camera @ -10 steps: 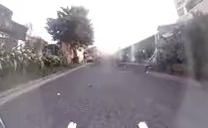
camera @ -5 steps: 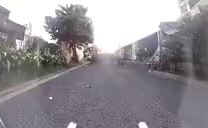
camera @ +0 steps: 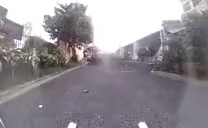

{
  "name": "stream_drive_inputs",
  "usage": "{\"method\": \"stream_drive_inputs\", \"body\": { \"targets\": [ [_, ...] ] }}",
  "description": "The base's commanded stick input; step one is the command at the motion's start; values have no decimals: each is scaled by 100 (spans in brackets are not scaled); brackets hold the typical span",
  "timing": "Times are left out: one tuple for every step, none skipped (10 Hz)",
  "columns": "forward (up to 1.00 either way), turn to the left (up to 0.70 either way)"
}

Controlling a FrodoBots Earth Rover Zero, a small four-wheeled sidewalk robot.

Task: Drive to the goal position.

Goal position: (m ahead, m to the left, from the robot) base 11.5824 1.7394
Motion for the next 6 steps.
{"method": "stream_drive_inputs", "body": {
  "targets": [
    [70,-3],
    [70,-3],
    [70,-1],
    [70,0],
    [70,0],
    [70,0]
  ]
}}
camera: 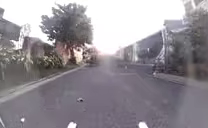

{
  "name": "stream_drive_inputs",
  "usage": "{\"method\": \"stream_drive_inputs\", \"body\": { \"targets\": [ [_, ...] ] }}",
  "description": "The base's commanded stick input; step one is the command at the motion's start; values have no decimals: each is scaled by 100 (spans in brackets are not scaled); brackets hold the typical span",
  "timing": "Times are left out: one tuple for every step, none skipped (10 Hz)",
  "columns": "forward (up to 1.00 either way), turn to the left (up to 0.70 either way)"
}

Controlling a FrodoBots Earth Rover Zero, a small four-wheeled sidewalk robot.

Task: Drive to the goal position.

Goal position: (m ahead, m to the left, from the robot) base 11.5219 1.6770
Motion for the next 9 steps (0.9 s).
{"method": "stream_drive_inputs", "body": {
  "targets": [
    [70,0],
    [70,0],
    [70,0],
    [70,0],
    [70,0],
    [70,0],
    [70,0],
    [70,0],
    [70,0]
  ]
}}
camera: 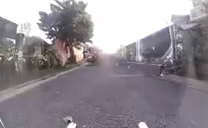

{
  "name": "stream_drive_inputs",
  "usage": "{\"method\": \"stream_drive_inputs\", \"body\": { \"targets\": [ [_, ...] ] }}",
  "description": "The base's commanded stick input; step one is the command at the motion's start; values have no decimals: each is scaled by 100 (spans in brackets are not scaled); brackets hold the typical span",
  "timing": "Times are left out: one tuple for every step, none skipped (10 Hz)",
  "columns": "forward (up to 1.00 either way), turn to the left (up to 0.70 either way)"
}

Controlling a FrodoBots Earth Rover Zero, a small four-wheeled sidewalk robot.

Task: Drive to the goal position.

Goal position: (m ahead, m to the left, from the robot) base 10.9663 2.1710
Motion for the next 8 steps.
{"method": "stream_drive_inputs", "body": {
  "targets": [
    [70,0],
    [70,0],
    [70,0],
    [70,0],
    [70,0],
    [70,0],
    [70,0],
    [70,0]
  ]
}}
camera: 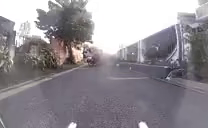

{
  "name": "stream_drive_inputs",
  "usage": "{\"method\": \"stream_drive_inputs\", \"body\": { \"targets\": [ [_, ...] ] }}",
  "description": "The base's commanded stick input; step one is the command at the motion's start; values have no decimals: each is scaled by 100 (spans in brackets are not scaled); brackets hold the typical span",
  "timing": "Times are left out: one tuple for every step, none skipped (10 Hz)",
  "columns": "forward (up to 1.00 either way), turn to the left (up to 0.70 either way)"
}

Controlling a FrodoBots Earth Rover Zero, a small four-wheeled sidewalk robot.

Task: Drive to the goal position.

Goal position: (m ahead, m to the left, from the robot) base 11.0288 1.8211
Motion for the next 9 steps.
{"method": "stream_drive_inputs", "body": {
  "targets": [
    [70,0],
    [70,0],
    [70,0],
    [70,0],
    [70,0],
    [70,0],
    [70,0],
    [70,0],
    [70,0]
  ]
}}
